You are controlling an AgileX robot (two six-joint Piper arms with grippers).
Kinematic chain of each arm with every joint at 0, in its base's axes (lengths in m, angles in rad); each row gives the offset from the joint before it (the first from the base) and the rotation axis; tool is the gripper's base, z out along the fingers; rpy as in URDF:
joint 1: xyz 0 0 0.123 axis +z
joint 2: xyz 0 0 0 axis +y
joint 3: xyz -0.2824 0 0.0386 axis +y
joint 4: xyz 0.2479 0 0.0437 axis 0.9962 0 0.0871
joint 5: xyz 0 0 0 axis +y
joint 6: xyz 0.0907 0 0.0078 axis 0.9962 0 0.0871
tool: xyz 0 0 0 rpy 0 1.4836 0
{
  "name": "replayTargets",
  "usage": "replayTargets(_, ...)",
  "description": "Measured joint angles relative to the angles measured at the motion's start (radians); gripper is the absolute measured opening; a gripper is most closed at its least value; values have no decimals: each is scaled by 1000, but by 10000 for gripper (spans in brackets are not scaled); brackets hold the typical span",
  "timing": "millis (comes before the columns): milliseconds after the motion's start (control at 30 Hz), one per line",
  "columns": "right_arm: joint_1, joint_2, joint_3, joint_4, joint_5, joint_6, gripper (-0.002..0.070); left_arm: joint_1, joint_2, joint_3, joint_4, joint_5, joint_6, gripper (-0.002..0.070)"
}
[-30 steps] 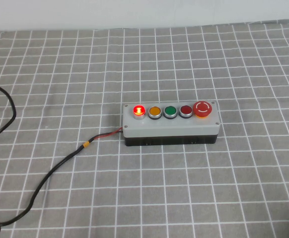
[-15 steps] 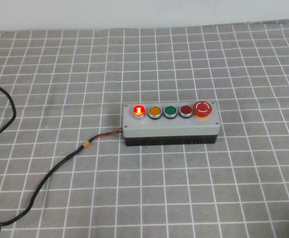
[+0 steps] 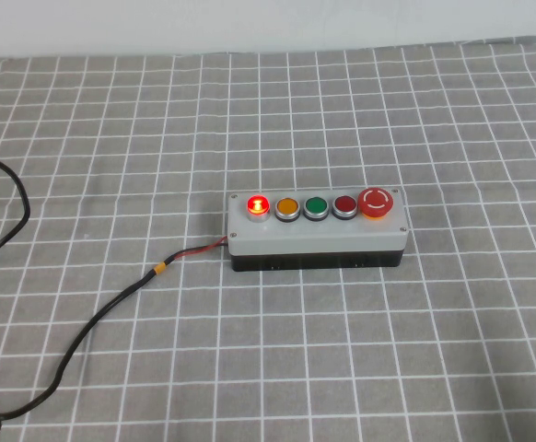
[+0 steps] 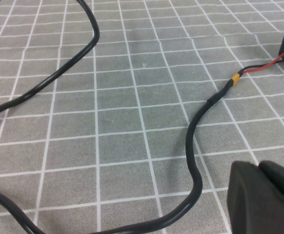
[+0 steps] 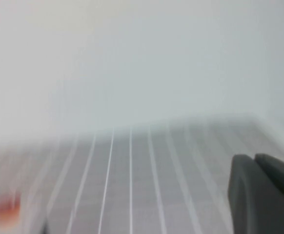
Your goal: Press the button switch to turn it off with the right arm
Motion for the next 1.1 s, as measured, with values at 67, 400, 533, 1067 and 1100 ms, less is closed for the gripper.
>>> replayTargets(67,0,0,0,2,-109,1,-16,0,0,0,0,0,0,-3)
replayTargets(400,0,-1,0,7,-640,49,-16,0,0,0,0,0,0,-3)
replayTargets(533,0,-1,-55,-1,-689,103,-16,0,0,0,0,0,0,-3)
replayTargets(1067,0,213,-762,-130,278,262,-16,0,0,0,0,0,0,-3)
replayTargets(1100,0,252,-793,-125,349,262,-16,0,0,0,0,0,0,-3)
